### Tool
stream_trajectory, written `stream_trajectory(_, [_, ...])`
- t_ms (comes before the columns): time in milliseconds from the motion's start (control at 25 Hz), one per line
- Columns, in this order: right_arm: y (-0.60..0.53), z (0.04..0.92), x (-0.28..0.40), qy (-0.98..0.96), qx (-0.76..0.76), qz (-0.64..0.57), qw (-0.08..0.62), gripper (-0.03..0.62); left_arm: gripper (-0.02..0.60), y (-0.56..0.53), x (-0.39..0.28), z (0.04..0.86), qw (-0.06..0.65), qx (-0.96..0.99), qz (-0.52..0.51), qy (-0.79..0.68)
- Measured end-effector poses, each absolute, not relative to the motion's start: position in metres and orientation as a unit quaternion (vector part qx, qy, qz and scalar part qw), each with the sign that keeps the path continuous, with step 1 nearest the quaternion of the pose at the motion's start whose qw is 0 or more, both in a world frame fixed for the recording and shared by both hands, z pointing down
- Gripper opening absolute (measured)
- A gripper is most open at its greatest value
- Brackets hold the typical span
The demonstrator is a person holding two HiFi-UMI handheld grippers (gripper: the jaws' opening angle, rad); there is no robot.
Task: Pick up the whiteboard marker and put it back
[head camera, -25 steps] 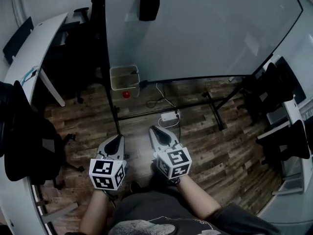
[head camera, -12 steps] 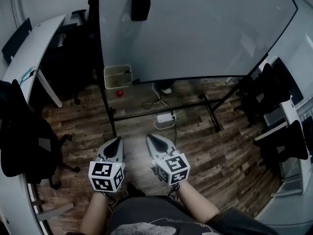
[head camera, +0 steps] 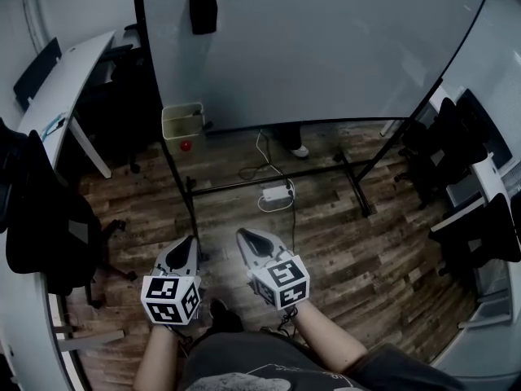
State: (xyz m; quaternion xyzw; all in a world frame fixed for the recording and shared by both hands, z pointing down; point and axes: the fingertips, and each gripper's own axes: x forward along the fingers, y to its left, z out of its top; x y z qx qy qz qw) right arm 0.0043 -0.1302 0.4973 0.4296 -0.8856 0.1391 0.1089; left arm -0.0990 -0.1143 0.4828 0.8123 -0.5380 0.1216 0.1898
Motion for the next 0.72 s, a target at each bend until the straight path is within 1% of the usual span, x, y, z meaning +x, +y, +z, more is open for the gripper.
stream_trajectory(720, [-0.031,0.475,0.063,-0.909,0.386,0.116,0.112,0.028,0.014,-0.018,-0.030,0.469,0.176,0.804,0.108,-0.558])
